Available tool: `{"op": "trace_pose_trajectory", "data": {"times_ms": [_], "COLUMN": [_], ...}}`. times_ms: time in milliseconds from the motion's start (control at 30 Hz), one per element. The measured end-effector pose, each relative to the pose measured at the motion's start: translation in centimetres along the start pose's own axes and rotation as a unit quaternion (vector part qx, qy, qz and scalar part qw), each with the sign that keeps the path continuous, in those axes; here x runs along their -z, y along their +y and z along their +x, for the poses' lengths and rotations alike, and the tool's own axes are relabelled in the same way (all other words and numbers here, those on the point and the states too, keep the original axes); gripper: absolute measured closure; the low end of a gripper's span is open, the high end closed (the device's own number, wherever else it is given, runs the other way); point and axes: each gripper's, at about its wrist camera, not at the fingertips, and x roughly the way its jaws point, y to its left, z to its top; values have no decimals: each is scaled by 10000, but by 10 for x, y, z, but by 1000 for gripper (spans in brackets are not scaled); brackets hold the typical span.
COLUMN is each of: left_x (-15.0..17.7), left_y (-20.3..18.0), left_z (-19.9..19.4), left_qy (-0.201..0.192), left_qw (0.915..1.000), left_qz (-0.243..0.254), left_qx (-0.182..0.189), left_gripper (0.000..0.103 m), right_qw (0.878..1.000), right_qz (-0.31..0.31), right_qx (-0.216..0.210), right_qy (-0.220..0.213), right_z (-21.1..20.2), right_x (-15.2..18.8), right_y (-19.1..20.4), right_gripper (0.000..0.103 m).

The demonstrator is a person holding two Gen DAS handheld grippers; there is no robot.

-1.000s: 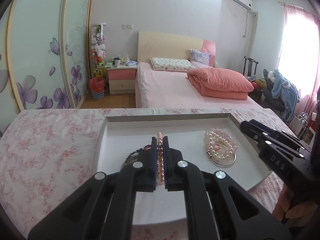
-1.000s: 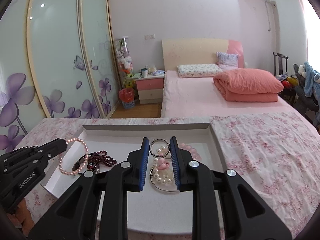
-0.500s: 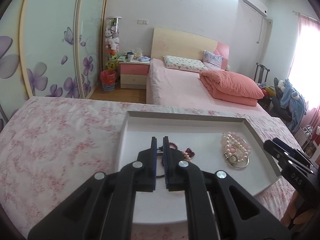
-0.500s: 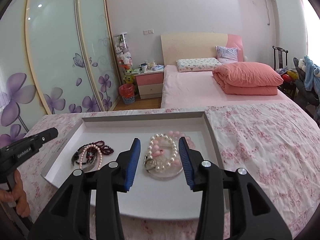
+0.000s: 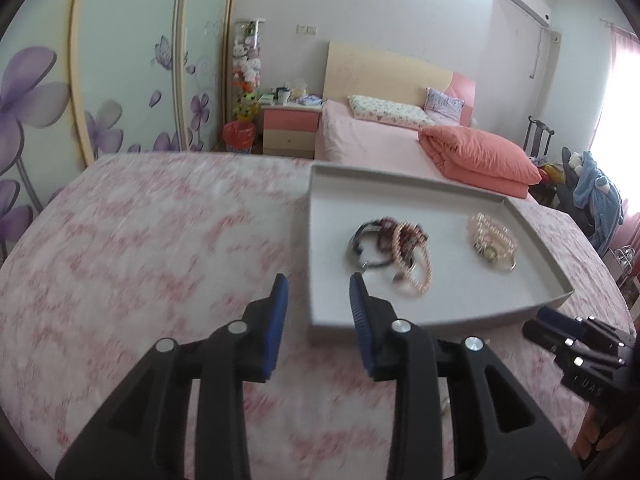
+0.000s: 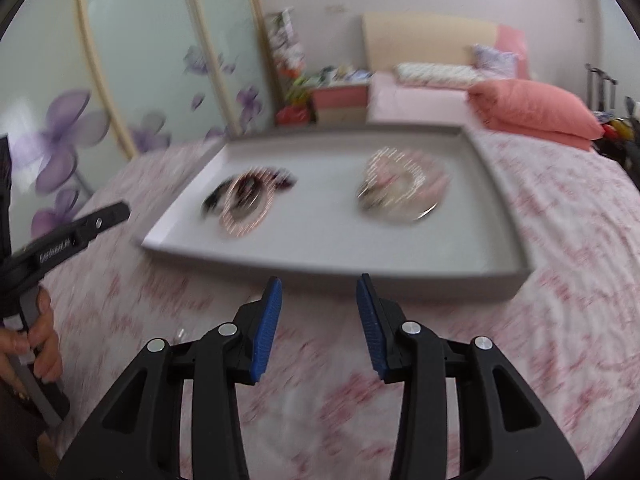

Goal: Organize jewelry
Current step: 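Grasp a pearl earring with the right tool while the left grasps the other earring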

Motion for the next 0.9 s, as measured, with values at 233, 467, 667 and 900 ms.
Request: {"op": "trace_pose_trajectory", "data": {"times_ms": [233,467,667,900], "left_x": [4,4,12,34], "left_y": [27,26,5,-38], "left_z": [-12,-19,-19,-17], "left_qy": [-30,-60,58,330], "left_qw": [9994,9995,9998,9961], "left_qz": [-297,-298,-99,511], "left_qx": [-163,-101,138,632], "left_gripper": [66,63,59,55], "right_qw": [9987,9973,9974,9939], "right_qz": [-275,-425,-377,131], "right_qx": [-204,-39,196,978], "right_qy": [376,597,577,491], "right_z": [14,33,22,-1], "right_x": [5,2,10,18], "right_y": [27,40,26,-33], "right_gripper": [72,85,89,89]}}
